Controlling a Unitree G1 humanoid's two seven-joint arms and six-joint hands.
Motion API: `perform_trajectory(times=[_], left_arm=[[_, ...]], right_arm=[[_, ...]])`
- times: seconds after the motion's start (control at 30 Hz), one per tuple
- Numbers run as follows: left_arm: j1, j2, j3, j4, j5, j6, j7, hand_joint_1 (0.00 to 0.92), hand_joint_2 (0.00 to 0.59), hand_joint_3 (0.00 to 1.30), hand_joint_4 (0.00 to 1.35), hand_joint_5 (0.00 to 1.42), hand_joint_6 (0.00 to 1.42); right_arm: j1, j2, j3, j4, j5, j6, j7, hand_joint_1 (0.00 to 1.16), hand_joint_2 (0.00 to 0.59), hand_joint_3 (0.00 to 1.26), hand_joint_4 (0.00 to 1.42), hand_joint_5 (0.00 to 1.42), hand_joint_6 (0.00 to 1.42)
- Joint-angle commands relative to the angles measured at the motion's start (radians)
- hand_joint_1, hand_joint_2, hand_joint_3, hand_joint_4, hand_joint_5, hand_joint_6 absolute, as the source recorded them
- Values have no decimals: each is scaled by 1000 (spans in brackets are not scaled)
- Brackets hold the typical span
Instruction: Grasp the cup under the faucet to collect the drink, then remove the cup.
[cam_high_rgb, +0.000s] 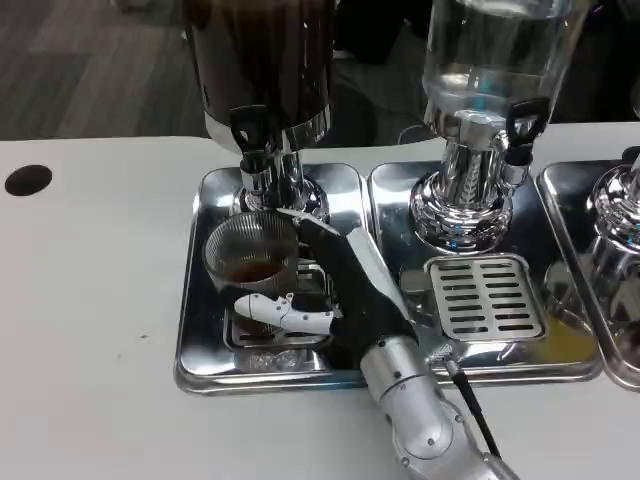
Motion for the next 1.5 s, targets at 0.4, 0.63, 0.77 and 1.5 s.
perform_trajectory(times=[0.4, 0.63, 0.77, 1.5], left_arm=[[13, 12, 5, 7, -18, -12, -12, 0, 98, 340, 260, 379, 562], [18, 11, 7, 5, -23, -15, -11, 0, 99, 344, 260, 380, 562], [23, 11, 10, 5, -24, -21, -7, 0, 99, 344, 260, 380, 562], [19, 1, -6, -2, -2, -29, -8, 0, 99, 336, 260, 380, 579]], right_arm=[[20, 46, 2, -11, -7, -28, 3, 808, 78, 280, 270, 313, 82], [25, 46, 0, -20, -11, -28, -3, 807, 80, 299, 283, 330, 99], [36, 52, 2, -25, -14, -32, -19, 817, 81, 341, 341, 376, 146], [160, -2, -12, -228, 5, -51, -22, 831, 96, 463, 476, 517, 289]])
